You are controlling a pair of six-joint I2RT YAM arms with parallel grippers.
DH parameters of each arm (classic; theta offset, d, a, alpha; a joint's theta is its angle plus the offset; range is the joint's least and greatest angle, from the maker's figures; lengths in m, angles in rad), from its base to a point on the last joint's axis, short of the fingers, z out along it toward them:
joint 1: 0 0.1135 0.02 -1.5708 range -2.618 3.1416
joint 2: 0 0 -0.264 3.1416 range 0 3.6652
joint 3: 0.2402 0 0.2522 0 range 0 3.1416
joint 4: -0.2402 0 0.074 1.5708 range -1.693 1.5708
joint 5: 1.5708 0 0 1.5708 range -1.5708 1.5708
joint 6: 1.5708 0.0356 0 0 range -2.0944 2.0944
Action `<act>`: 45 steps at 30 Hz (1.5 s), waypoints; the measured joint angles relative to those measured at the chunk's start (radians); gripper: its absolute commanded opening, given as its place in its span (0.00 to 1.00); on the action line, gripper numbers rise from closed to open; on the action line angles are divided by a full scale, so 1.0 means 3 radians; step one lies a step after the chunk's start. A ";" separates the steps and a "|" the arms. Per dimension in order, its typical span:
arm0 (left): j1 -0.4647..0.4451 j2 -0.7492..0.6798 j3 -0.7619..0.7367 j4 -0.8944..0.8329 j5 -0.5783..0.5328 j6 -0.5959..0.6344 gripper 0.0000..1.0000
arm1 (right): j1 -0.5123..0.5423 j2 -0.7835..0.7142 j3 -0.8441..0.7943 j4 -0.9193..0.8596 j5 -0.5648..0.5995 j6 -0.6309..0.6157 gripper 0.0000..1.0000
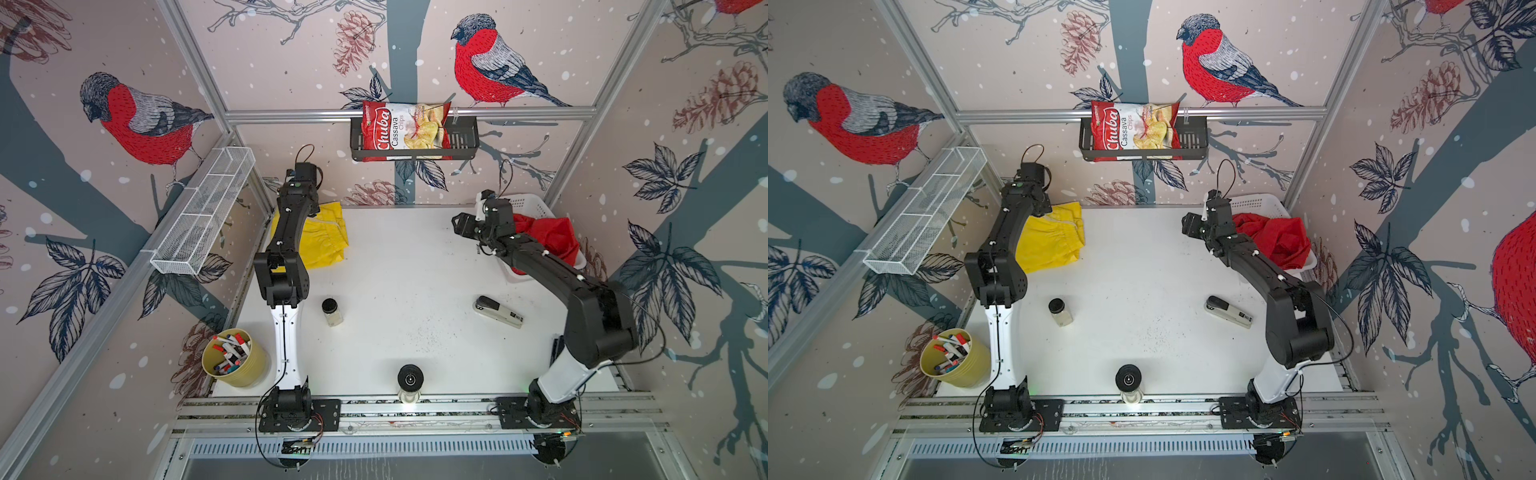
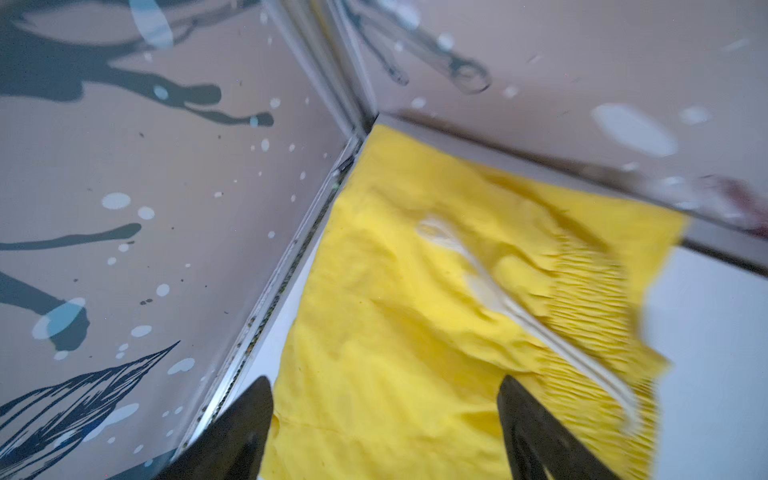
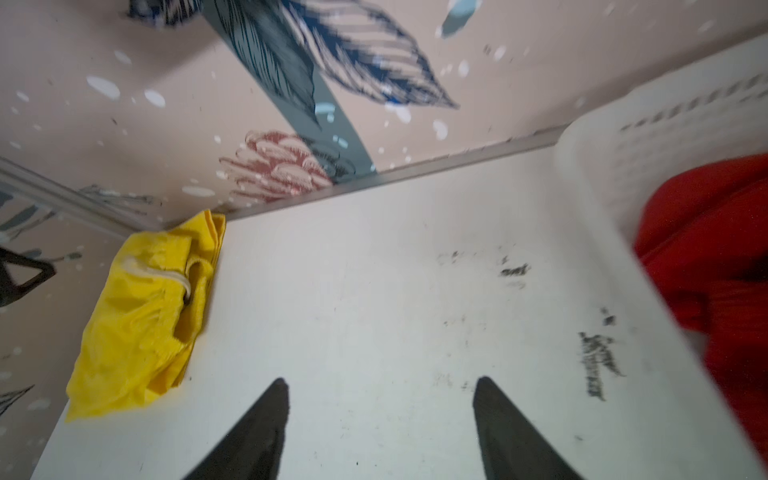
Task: Fold and stack the shorts
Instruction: 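Grasp the red shorts in the white basket with the right gripper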
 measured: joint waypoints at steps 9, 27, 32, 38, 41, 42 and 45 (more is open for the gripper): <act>-0.0493 -0.1001 -0.0752 0.0102 0.0786 -0.0228 0.84 | -0.0553 -0.0481 -0.0128 -0.0567 0.0830 0.0085 0.99; -0.0568 -0.2707 -0.3393 0.1717 0.1549 -0.0393 0.84 | -0.1155 -0.0042 -0.0223 -0.0942 0.1147 0.0193 0.99; -0.0167 -0.2675 -0.3515 0.1902 0.1867 -0.0561 0.83 | -0.1176 0.0092 -0.0245 -0.0844 0.1158 0.0202 0.99; 0.0109 -0.2633 -0.3639 0.2031 0.2196 -0.0791 0.83 | -0.1203 0.0181 -0.0319 -0.0774 0.1158 0.0264 0.83; 0.0139 -0.2600 -0.3643 0.2073 0.2267 -0.0821 0.83 | -0.1207 0.0196 -0.0340 -0.0698 0.1116 0.0273 0.37; 0.0142 -0.2599 -0.3643 0.2074 0.2294 -0.0853 0.83 | -0.1207 0.0205 -0.0340 -0.0678 0.1096 0.0273 0.25; 0.0145 -0.2604 -0.3643 0.2093 0.2331 -0.0868 0.83 | -0.1205 0.0252 -0.0310 -0.0661 0.1040 0.0273 0.03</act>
